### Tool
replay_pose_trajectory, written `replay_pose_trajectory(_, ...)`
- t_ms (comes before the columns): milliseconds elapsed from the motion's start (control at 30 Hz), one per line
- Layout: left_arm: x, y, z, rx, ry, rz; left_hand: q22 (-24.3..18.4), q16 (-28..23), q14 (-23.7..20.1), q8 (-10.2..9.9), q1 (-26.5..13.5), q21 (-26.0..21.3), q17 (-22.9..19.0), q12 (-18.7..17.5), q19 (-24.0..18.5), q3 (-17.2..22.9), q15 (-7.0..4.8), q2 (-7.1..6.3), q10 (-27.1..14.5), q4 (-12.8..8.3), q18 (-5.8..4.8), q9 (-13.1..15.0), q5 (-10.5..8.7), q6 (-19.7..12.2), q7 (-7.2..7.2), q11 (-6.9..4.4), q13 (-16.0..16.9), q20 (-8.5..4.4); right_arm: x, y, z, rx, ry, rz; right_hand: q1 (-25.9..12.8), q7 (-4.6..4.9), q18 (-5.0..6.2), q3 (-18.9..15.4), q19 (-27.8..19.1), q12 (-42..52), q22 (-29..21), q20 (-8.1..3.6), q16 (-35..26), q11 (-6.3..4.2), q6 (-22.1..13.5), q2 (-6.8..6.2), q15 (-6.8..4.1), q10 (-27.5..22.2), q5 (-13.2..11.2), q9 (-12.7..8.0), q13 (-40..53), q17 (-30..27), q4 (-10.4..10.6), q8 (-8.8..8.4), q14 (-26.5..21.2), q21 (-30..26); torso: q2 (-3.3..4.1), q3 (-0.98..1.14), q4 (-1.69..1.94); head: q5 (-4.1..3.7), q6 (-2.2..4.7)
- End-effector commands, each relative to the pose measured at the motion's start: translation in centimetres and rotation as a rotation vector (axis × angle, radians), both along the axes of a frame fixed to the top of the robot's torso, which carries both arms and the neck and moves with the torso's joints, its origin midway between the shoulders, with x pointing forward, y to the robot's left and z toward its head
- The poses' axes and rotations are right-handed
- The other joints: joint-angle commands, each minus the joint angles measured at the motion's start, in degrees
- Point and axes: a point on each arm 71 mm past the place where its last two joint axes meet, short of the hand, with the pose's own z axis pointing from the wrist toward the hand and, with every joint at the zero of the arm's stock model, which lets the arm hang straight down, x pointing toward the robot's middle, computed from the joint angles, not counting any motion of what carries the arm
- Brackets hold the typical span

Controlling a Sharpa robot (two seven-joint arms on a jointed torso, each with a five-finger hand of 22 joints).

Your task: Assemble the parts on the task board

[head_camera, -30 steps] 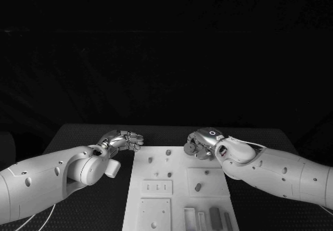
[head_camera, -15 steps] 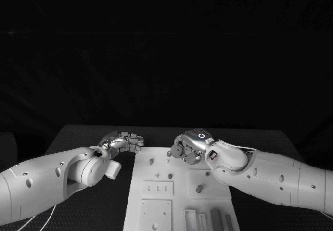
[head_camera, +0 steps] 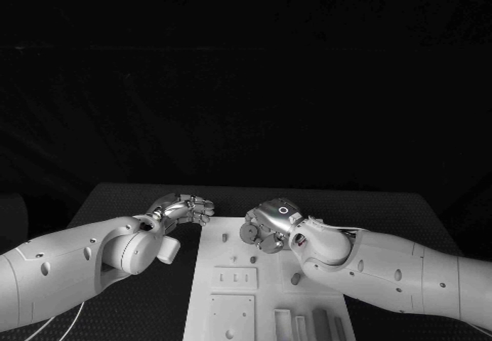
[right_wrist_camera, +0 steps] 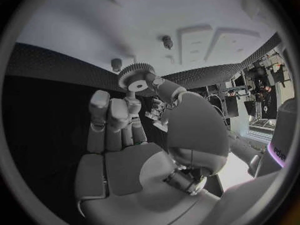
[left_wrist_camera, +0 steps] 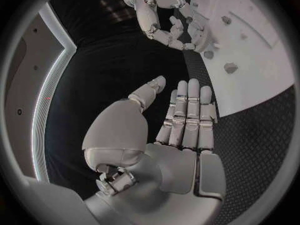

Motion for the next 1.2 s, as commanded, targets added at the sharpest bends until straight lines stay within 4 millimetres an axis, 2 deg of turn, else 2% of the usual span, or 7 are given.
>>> replay_pose_trajectory(33,-0.1,-0.3,0.1,-0.007,-0.008,-0.02,0.92,-0.35,0.37,-0.21,-0.35,0.28,0.06,-0.34,-0.21,0.12,-0.11,-0.1,0.1,0.06,1.06,0.1,0.15,0.02,0.26,0.13,0.07,-0.22,0.0,0.3,-0.2,-0.009,-0.022,0.001,0.03,2.63,2.17,-0.11,0.35,0.15,0.35,-0.23,-0.28,-0.04,3.05,0.33,-0.35,0.5,0.03,0.11,-0.09,0.08,-0.16,0.38,0.03,0.24,0.07,-0.01,0.08,0.12,-0.18)
replay_pose_trajectory(367,-0.1,-0.4,0.2,-0.008,-0.008,-0.023,0.92,-0.37,0.4,-0.24,-0.26,0.29,0.09,-0.36,-0.22,0.13,-0.11,-0.17,0.11,-0.02,1.07,0.15,0.14,0.03,0.26,0.12,0.08,-0.22,0.0,1.1,-1.6,-0.036,-0.008,-0.003,-0.03,2.63,2.17,-0.07,0.37,0.14,0.34,-0.24,-0.3,-0.05,3.05,0.31,-0.36,0.54,0.01,0.1,-0.15,0.08,-0.16,0.37,0.04,0.23,0.05,0.02,0.03,0.24,-0.52)
replay_pose_trajectory(533,-0.1,-0.4,0.2,-0.008,-0.008,-0.023,0.92,-0.38,0.42,-0.26,-0.26,0.31,0.1,-0.37,-0.22,0.13,-0.1,-0.18,0.12,-0.01,1.07,0.17,0.13,0.03,0.26,0.13,0.09,-0.21,0.3,0.9,-1.7,-0.039,-0.016,-0.016,-0.03,2.62,2.17,-0.03,0.37,0.13,0.32,-0.25,-0.32,-0.05,3.04,0.32,-0.36,0.56,0.01,0.09,-0.18,0.07,-0.19,0.36,0.04,0.22,0.0,0.07,-0.02,0.27,-0.51)
replay_pose_trajectory(700,-0.1,-0.4,0.2,-0.007,-0.008,-0.023,0.92,-0.39,0.43,-0.28,-0.27,0.32,0.12,-0.39,-0.22,0.12,-0.1,-0.19,0.12,0.0,1.07,0.19,0.12,0.03,0.26,0.13,0.1,-0.21,0.3,1.2,-1.7,-0.042,-0.013,-0.012,0.0,2.62,2.17,0.02,0.37,0.12,0.31,-0.25,-0.34,-0.06,3.03,0.31,-0.37,0.58,0.0,0.09,-0.21,0.07,-0.24,0.35,0.04,0.22,0.01,0.0,-0.03,0.25,-0.53)
replay_pose_trajectory(933,-0.1,-0.4,0.2,-0.008,-0.007,-0.025,0.92,-0.4,0.45,-0.3,-0.27,0.33,0.13,-0.4,-0.22,0.12,-0.1,-0.19,0.12,0.0,1.07,0.22,0.12,0.03,0.27,0.14,0.11,-0.2,0.3,1.4,-1.8,-0.043,-0.012,-0.009,0.01,2.62,2.17,0.05,0.37,0.11,0.31,-0.26,-0.36,-0.06,3.0,0.31,-0.37,0.6,0.0,0.08,-0.25,0.06,-0.3,0.33,0.05,0.21,0.03,0.07,0.01,0.28,-0.58)
replay_pose_trajectory(1200,-0.1,-0.5,0.1,-0.008,-0.006,-0.027,0.92,-0.42,0.46,-0.32,-0.29,0.34,0.15,-0.42,-0.22,0.11,-0.1,-0.2,0.13,0.02,1.06,0.25,0.11,0.04,0.27,0.14,0.12,-0.2,0.7,1.5,-2.1,-0.063,0.005,-0.028,-0.27,2.7,2.17,-0.18,0.32,0.05,0.29,-0.24,-0.45,0.01,2.69,0.27,-0.32,0.58,-0.03,0.02,-0.38,0.03,-0.62,0.16,0.03,0.19,0.02,0.05,-0.03,0.25,-0.82)
